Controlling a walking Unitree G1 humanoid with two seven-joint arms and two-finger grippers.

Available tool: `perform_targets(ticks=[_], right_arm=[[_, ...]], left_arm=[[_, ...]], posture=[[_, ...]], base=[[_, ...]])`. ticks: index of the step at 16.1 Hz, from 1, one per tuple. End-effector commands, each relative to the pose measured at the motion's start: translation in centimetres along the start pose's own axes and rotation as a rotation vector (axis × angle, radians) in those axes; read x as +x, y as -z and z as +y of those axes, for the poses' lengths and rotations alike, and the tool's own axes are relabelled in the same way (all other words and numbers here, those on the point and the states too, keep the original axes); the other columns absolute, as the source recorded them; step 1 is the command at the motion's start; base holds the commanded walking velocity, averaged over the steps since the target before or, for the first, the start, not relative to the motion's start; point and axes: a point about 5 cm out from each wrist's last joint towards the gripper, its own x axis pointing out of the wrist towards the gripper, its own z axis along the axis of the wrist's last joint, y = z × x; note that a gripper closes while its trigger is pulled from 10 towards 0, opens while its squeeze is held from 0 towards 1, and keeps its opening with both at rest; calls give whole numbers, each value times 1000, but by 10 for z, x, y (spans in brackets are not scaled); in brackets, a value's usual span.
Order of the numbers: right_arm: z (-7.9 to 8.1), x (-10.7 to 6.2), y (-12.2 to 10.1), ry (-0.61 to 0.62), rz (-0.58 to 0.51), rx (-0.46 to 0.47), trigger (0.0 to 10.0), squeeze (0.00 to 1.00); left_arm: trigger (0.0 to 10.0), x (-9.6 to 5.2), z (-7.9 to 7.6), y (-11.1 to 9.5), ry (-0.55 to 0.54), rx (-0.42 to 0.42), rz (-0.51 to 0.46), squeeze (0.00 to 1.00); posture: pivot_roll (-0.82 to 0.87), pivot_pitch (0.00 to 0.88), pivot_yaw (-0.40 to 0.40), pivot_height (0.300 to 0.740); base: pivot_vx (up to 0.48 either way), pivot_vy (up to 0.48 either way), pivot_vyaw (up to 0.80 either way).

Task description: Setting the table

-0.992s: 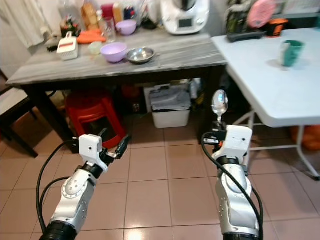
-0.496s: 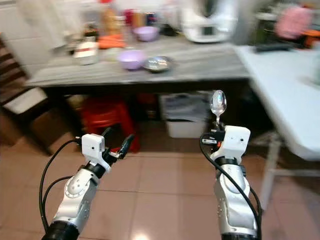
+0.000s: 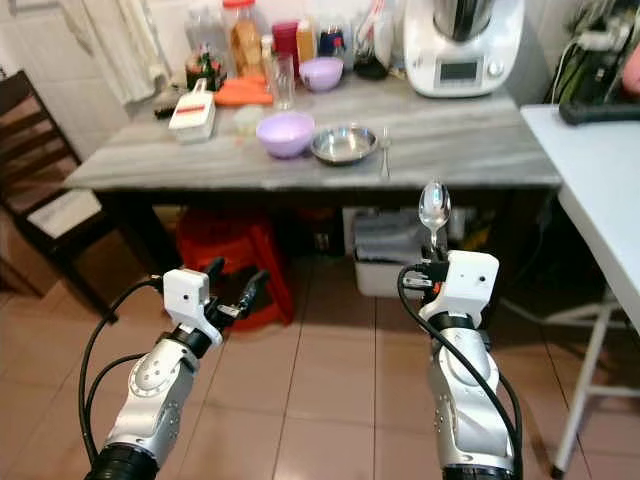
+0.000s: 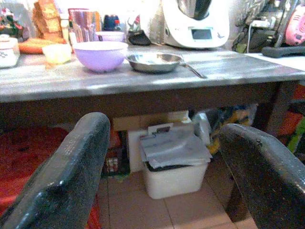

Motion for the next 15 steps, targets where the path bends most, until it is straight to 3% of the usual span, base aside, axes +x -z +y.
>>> perform_targets(ticks=[1,10,15], right_arm=[[9,1,-3,-21,-14,25,10000,0],[10,2,-1,-25,0,49,10000,0],[10,3,-2,-31,-3,43,10000,0]], left_arm=[[10000,-3,10,-3,-17,24,4,0],[10000,-7,7,1,-8,20,18,0],[10000,-7,7,1,-11,21,21,0]], posture=[[-98,0,94,740],[-94,0,88,740],[-92,0,86,740]], base=[[458,0,0],[457,0,-589],[458,0,0]])
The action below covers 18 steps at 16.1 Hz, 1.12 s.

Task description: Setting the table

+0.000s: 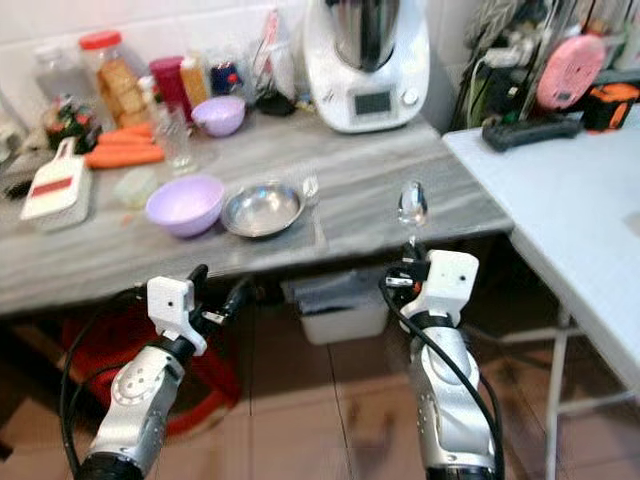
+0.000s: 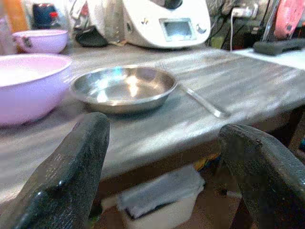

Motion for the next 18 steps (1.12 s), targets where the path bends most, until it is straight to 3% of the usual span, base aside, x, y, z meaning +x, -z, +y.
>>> perform_targets(ticks=[1,8,12,18], right_arm=[[-3,1,-3,6,-11,-8,10000,0],[-2,0,-3,5,-14,-27,10000,0],[-2,-1,-3,9,-13,-24,10000,0],[-2,-1,-2,10,-9,-21,10000,0]], left_arm=[[10000,2,-2,-3,13,8,-7,0],[10000,0,-2,-1,4,6,4,0],[10000,-4,-2,-1,-4,4,8,0],[10000,-14,5,1,-18,65,33,0]], posture=[[-92,0,87,740],[-95,0,89,740],[-94,0,90,740],[-88,0,85,740]], base=[[454,0,0],[402,0,312],[0,0,0],[0,0,0]])
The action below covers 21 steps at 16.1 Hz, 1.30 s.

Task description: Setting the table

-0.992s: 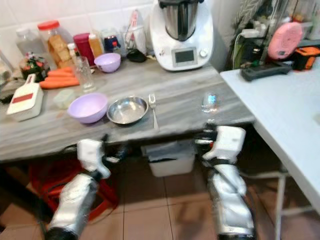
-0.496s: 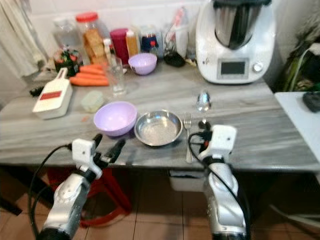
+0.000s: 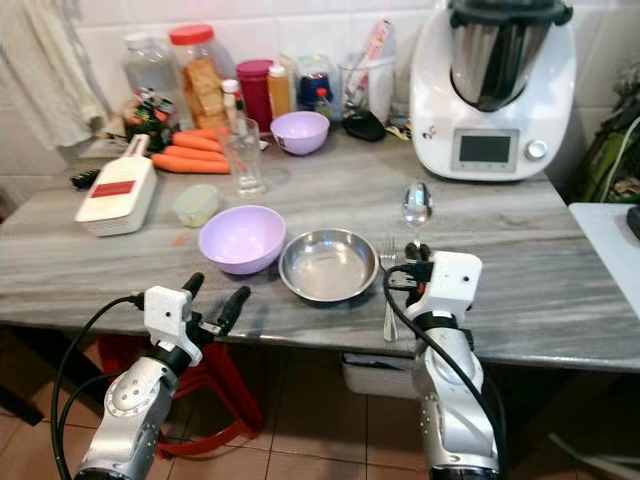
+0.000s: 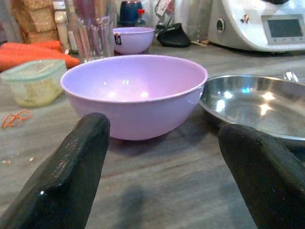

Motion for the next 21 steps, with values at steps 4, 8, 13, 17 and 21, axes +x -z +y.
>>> perform_targets(ticks=[4,8,13,17,21], right_arm=[[-10,-1,2,47,27,-14,10000,0],[-19,-1,9,55,104,-30,10000,0],[-24,3,29,71,284,25,10000,0],[-21,8,33,63,329,40,10000,0],[-13,16,34,44,350,81,10000,0]], left_arm=[[10000,-11,-5,-1,114,-21,-2,0],[10000,-26,-3,2,225,-18,23,0],[10000,-32,-5,0,338,-33,46,0],[10000,-34,-5,0,356,-33,55,0],[10000,-35,-7,0,390,-37,56,0]], posture=[[-91,0,86,740],[-91,0,85,740],[-87,0,83,740],[-86,0,84,740],[-86,0,84,740]], base=[[0,0,0],[0,0,0],[0,0,0],[0,0,0],[0,0,0]])
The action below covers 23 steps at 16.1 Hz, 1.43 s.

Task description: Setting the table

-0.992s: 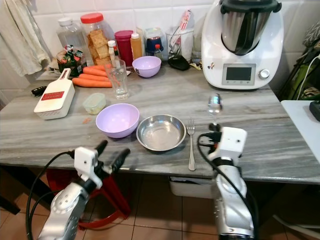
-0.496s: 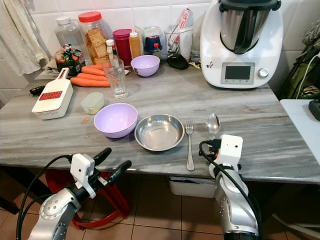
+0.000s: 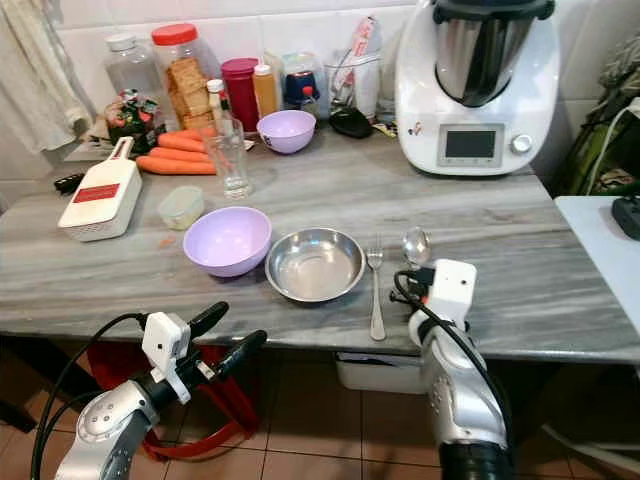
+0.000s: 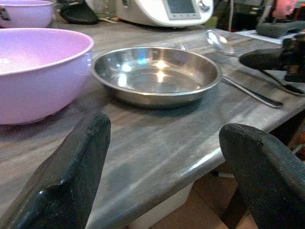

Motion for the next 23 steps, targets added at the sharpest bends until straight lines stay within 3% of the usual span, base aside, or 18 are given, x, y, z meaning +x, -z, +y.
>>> perform_targets(ticks=[1,11,13,23], right_arm=[[6,4,0,-23,20,9,10000,0],[13,9,6,-58,65,8,10000,12],[11,9,7,-52,69,8,10000,1000],[3,5,1,-43,40,2,10000,1000]], left_arm=[[10000,0,0,-4,24,12,-3,0],[10000,1,-6,-2,60,1,-2,0],[10000,2,-7,-2,67,0,-2,0],[10000,6,-13,-8,108,-4,-15,0]], posture=[[-84,0,83,740],[-85,0,81,740],[-86,0,81,740],[-93,0,82,740]], base=[[0,0,0],[0,0,0],[0,0,0],[0,0,0]])
